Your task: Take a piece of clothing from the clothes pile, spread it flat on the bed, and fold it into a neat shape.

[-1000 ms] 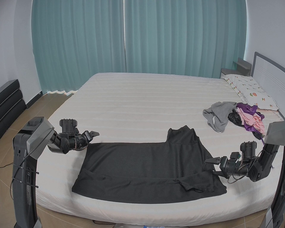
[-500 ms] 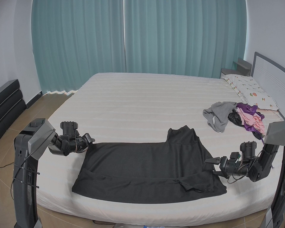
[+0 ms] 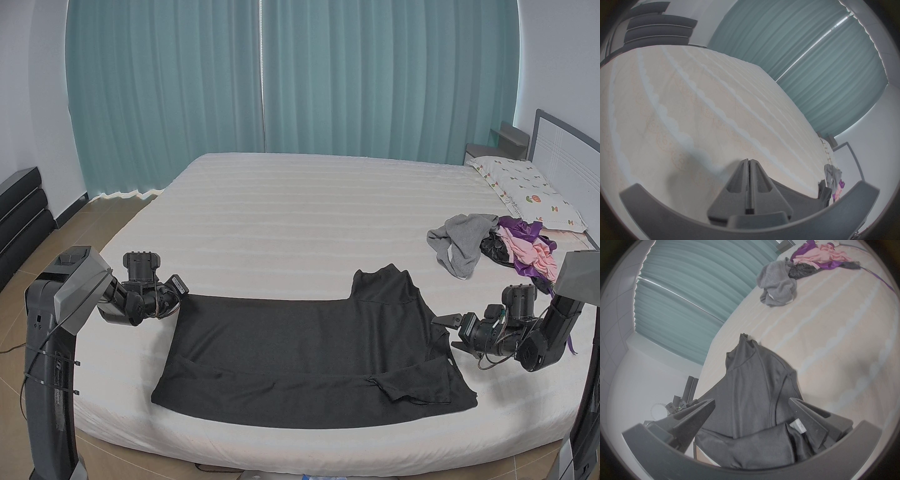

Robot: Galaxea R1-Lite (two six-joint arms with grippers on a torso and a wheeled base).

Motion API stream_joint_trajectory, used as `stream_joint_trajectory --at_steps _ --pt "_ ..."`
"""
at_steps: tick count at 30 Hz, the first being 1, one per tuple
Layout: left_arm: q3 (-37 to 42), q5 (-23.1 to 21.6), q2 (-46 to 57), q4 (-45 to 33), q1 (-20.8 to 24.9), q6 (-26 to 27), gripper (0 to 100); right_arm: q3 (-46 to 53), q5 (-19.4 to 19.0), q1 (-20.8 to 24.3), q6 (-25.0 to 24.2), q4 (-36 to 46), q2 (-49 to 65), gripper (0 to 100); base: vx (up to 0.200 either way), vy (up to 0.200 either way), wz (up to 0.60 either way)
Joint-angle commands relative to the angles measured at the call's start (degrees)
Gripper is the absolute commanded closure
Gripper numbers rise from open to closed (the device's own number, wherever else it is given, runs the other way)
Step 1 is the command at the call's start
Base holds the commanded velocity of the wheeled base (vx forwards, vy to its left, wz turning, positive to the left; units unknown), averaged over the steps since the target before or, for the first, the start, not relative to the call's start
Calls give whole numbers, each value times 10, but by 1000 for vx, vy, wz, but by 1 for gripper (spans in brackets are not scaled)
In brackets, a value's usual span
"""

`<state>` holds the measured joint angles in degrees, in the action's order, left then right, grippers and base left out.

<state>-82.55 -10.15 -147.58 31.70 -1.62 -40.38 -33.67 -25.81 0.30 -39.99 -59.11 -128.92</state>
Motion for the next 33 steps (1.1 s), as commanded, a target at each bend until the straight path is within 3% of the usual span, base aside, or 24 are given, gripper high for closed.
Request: stream_joint_trajectory --at_steps 1,6,12,16,33 --pt "3 3 20 0 -2 -28 100 -66 23 12 3 40 -5 0 0 0 0" --pt "8 2 31 1 -2 -56 100 -163 51 25 3 125 -11 0 0 0 0" --pt "21 1 41 1 -1 -64 100 -264 58 44 7 188 -50 0 0 0 0" --pt "31 0 43 4 -1 -64 100 -341 110 59 36 223 -104 0 0 0 0" --pt "47 0 42 41 -3 -64 100 -389 123 80 37 237 -157 0 0 0 0"
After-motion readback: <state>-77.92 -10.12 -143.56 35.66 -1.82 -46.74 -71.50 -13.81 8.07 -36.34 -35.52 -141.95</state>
